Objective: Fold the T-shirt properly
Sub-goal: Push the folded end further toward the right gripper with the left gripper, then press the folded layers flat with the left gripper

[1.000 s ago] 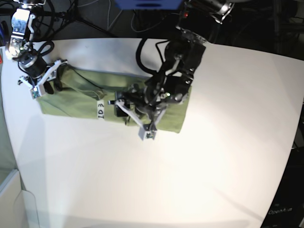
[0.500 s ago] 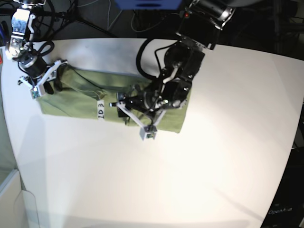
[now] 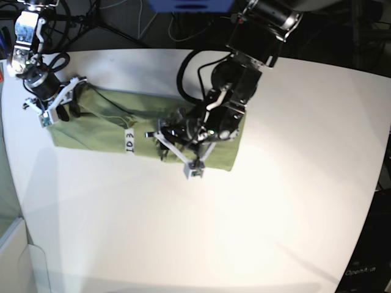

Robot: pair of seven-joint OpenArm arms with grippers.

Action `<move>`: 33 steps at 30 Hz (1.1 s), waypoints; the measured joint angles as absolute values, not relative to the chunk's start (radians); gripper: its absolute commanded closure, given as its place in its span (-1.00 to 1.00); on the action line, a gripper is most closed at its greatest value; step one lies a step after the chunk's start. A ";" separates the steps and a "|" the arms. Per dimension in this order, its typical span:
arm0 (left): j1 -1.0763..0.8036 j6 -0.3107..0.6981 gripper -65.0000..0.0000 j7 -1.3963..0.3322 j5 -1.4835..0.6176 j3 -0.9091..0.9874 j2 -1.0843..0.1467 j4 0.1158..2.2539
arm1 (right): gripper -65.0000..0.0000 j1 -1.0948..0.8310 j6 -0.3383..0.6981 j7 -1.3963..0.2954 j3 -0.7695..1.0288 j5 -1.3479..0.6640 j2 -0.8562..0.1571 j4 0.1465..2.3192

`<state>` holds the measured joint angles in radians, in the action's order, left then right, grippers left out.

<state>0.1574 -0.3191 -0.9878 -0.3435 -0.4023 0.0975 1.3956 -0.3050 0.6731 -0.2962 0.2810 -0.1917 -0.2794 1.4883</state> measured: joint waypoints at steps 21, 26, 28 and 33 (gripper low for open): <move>0.163 -0.322 0.91 -0.987 -0.340 -0.402 0.145 1.396 | 0.40 -0.305 0.673 -0.296 0.281 -0.192 -0.277 1.488; 0.163 -0.323 0.91 -0.981 -0.341 -0.453 0.139 1.395 | 0.40 -0.305 0.673 -0.295 0.281 -0.192 -0.277 1.488; 0.163 -0.322 0.91 -0.981 -0.345 -0.477 0.143 1.394 | 0.40 -0.305 0.673 -0.296 0.281 -0.192 -0.276 1.488; 0.164 -0.373 0.91 -0.944 -0.366 -0.480 0.144 1.394 | 0.40 -0.292 0.673 -0.299 0.281 -0.192 -0.274 1.488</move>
<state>0.1638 -0.3725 -0.9436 -0.3656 -0.4805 0.1436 1.3945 -0.2916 0.6731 -0.2993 0.2810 -0.1917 -0.2745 1.4883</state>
